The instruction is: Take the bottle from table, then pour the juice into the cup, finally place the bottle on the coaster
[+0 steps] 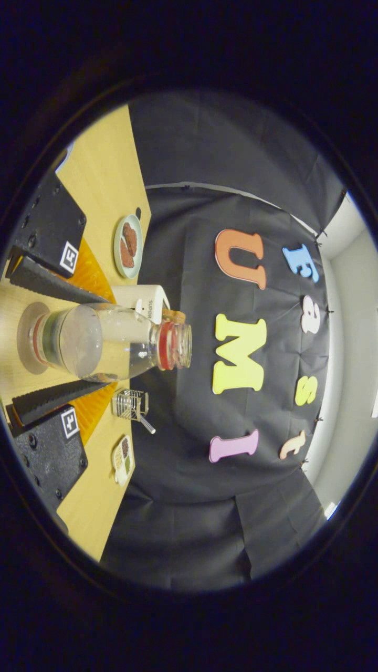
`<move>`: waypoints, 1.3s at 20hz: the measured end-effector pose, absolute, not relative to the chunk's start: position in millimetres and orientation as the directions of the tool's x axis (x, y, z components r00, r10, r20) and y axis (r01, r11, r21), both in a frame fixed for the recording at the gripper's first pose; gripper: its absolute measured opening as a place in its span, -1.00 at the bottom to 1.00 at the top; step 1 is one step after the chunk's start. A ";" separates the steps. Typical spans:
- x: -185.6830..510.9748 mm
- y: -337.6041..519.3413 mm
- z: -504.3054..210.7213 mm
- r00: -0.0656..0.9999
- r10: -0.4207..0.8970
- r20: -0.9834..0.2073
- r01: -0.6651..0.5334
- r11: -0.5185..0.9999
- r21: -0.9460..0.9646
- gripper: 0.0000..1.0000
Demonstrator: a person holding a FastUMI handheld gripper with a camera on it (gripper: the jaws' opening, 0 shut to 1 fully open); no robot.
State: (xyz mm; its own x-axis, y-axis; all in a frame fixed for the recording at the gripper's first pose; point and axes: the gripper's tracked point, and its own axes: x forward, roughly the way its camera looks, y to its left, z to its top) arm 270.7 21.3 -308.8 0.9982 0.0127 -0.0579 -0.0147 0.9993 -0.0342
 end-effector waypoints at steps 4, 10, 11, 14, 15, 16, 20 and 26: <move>269.0 19.6 -306.4 0.998 0.013 -0.056 -0.013 1.000 -0.014 0.62; 268.7 24.0 -302.2 0.997 0.038 -0.062 -0.038 0.999 0.011 0.68; 269.2 23.9 -299.9 0.997 0.041 -0.065 -0.040 0.999 0.014 0.81; 268.1 18.9 -292.8 0.998 0.026 -0.059 -0.025 1.000 0.017 1.00; 266.9 17.6 -291.0 0.998 0.021 -0.061 -0.020 1.000 0.021 1.00; 266.2 15.4 -287.4 0.998 0.019 -0.058 -0.018 0.999 0.029 1.00; 259.9 14.4 -276.6 0.998 0.016 -0.059 -0.014 0.999 0.041 1.00; 228.2 7.9 -232.0 1.000 -0.002 -0.012 0.002 0.999 0.034 1.00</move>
